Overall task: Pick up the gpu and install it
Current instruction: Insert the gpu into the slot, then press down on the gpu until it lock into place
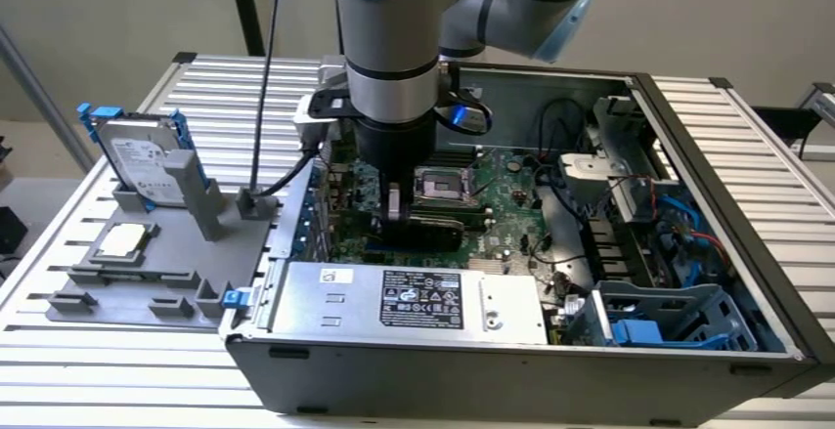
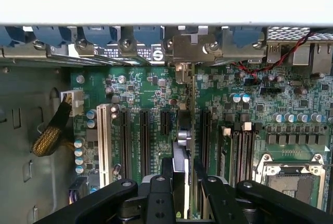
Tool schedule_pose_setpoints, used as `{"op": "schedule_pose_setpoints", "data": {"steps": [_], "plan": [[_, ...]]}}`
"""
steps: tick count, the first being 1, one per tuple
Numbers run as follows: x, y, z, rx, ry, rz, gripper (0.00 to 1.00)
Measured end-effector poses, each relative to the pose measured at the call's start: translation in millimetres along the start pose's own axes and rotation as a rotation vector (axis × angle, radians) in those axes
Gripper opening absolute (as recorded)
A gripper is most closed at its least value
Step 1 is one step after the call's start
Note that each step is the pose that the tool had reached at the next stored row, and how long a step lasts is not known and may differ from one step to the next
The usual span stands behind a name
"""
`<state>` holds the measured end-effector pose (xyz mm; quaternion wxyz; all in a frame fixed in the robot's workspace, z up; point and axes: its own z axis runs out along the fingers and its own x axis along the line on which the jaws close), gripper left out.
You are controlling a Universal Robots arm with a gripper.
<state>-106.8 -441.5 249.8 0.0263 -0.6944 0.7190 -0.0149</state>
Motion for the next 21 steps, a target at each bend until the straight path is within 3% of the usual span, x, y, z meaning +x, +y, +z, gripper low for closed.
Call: {"op": "schedule_pose_setpoints", "data": {"steps": [13, 15, 17, 19, 20, 21], "plan": [[-0.4, -0.8, 0.7, 0.0009, -0.0017, -0.001, 0.26], [-0.7, -2.1, 2.3, 0.0062, -0.0042, -0.002, 0.27], [-0.2, -1.8, 1.1, 0.0043, -0.001, -0.003, 0.32], [-0.1, -1.8, 0.8, 0.004, -0.0005, -0.002, 0.45], [-0.1, -1.8, 0.8, 0.004, -0.0005, -0.002, 0.45], [-0.1, -1.8, 0.8, 0.0039, -0.0004, -0.002, 0.52]]}}
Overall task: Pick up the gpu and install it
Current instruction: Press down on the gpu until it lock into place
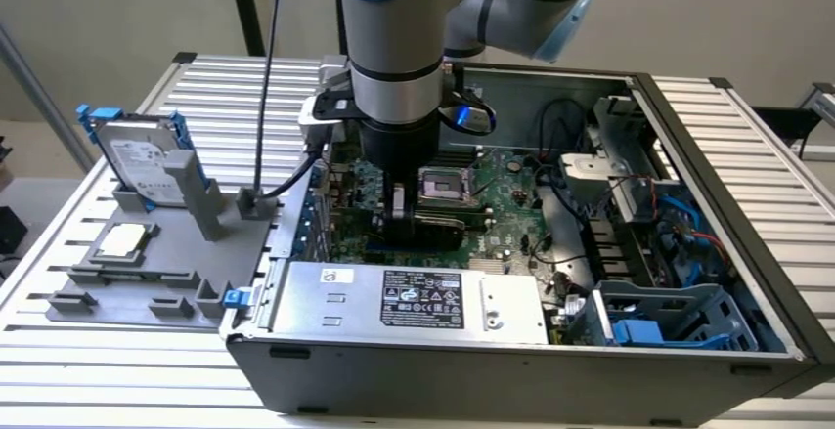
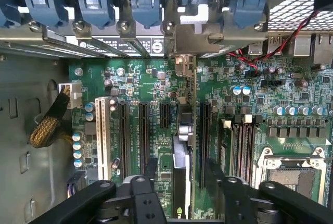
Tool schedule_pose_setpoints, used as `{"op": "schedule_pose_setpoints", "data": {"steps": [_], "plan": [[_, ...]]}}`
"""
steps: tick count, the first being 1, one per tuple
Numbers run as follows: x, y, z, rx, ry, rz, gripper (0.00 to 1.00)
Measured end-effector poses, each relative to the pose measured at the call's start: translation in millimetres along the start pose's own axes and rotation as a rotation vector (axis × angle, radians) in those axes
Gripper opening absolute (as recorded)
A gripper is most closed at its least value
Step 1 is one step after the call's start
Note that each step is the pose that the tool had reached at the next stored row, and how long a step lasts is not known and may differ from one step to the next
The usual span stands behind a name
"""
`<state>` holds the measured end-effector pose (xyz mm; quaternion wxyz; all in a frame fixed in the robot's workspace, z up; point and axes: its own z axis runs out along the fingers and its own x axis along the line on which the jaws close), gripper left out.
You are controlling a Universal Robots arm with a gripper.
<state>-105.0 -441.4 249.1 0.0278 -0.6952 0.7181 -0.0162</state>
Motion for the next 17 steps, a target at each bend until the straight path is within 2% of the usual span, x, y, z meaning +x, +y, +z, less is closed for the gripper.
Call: {"op": "schedule_pose_setpoints", "data": {"steps": [7, 9, 10, 11, 13, 14, 17], "plan": [[0.0, 0.0, 0.0, 0.0, 0.0, 0.0, 0.52], [0.0, 0.0, 0.0, 0.0, 0.0, 0.0, 0.59], [0.0, 0.0, 0.0, 0.0001, -0.0001, 0.0, 0.59], [0.0, 0.0, 0.0, 0.0, 0.0, 0.0, 0.65], [0.0, 0.0, 0.0, 0.0, 0.0, 0.0, 0.65], [0.0, 0.0, 0.0, 0.0, 0.0, 0.0, 0.71], [0.0, 0.0, 0.0, 0.0, 0.0, 0.0, 0.71]]}}
